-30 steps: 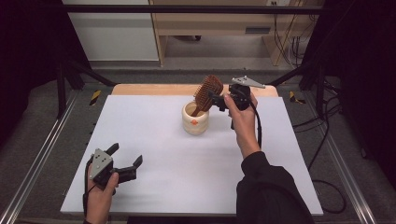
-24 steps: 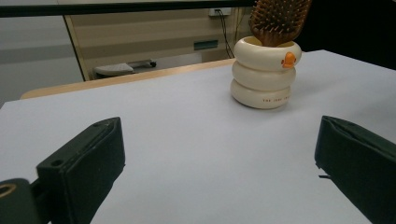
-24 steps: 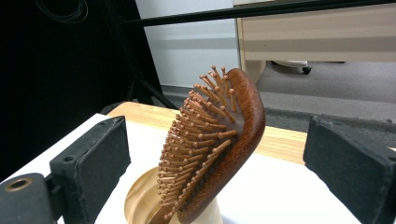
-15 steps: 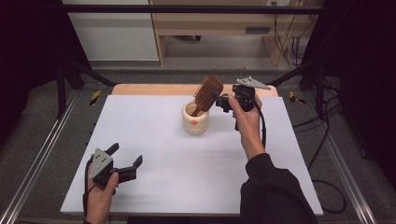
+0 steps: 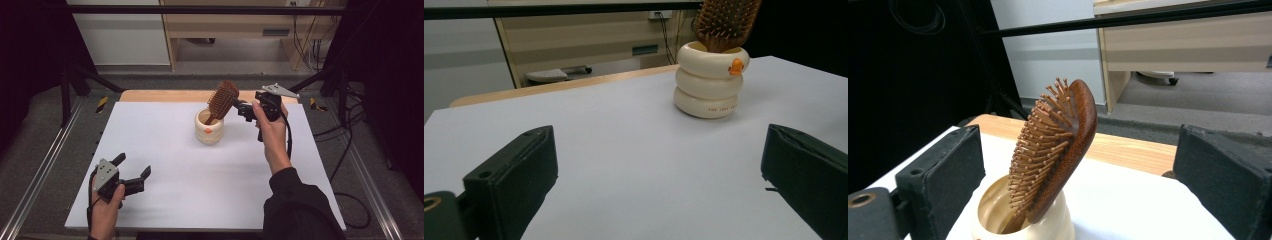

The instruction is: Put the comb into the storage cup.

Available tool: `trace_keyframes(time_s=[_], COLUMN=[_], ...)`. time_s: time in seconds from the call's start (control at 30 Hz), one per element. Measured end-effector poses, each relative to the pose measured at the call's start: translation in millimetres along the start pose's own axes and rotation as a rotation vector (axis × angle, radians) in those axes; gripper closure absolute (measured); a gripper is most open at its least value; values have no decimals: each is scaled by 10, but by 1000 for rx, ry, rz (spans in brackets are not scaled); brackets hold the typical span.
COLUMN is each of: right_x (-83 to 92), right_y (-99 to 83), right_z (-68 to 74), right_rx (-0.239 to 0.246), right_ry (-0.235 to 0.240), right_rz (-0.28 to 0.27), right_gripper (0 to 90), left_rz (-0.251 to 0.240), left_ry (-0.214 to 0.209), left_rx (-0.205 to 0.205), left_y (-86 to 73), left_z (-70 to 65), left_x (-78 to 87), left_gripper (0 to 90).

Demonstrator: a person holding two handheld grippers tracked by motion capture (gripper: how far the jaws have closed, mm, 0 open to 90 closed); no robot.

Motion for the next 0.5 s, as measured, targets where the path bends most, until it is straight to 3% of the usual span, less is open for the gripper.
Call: trace_keyframes(time_s=[0.5], right_x=[254], right_y=[16], right_z=[-59], right_rx=[19], right_ry=[16], right_rz=[-34], right_gripper=[78], left_rz=[-5], left_ry=[11], left_rx=[1], left_y=[1], left_z=[184], left_x=[95], left_gripper=[16])
Point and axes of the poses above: each handheld gripper's, and its own axes: x roughly backward along the jaws, y roughly out of its top, z roughly to its left, the point moved 6 cm from there along -x, roughly forward along the jaws, and after that the axes turned 5 degrees about -x, right-handed, at the moved point
